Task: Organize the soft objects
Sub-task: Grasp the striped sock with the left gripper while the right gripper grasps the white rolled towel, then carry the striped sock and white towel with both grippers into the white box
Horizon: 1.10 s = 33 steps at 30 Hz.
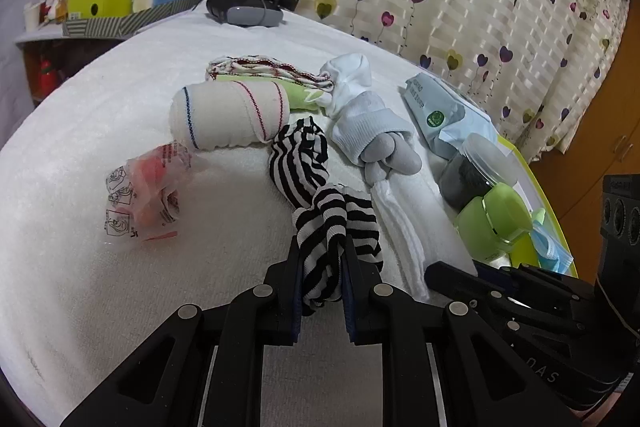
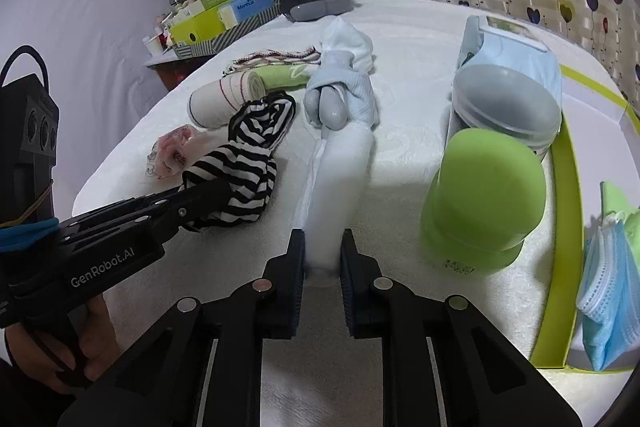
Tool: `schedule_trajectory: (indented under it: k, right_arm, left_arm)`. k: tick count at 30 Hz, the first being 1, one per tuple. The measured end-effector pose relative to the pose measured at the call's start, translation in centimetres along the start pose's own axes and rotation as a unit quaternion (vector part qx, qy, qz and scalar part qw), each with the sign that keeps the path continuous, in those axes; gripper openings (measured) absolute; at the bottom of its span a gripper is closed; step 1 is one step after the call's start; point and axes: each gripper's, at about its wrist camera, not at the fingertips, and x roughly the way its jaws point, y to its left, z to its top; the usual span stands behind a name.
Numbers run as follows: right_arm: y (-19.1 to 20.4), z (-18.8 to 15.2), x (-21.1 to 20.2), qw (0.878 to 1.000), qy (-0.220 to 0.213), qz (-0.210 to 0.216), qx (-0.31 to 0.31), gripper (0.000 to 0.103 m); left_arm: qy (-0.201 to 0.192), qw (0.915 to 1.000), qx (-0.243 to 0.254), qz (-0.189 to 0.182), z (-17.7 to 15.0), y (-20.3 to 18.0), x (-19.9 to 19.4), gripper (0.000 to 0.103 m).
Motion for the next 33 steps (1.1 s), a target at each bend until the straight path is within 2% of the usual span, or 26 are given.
schedule_trajectory:
  k: [14, 22, 33]
  right_arm:
    - [0.6, -1.2, -3.6, 0.999, -0.040, 0.025, -0.016, 0.015]
    - [0.4, -1.7, -6.7, 0.996, -0.077, 0.029, -0.015, 0.015]
    - [-2.2, -2.8, -11.0, 0.993, -0.118, 0.026, 0.013, 0.015]
  left_arm:
    - [-0.019, 0.9998, 0.009, 0.002, -0.5, -1.2, -2.2, 0.015]
    - [-0.040, 0.9989, 0.024, -0.006, -0.4, -3.3, -4.3, 0.015]
    - [-0.054, 0.9968, 0.053, -0.025, 0.2, -7.2, -5.5, 0.015]
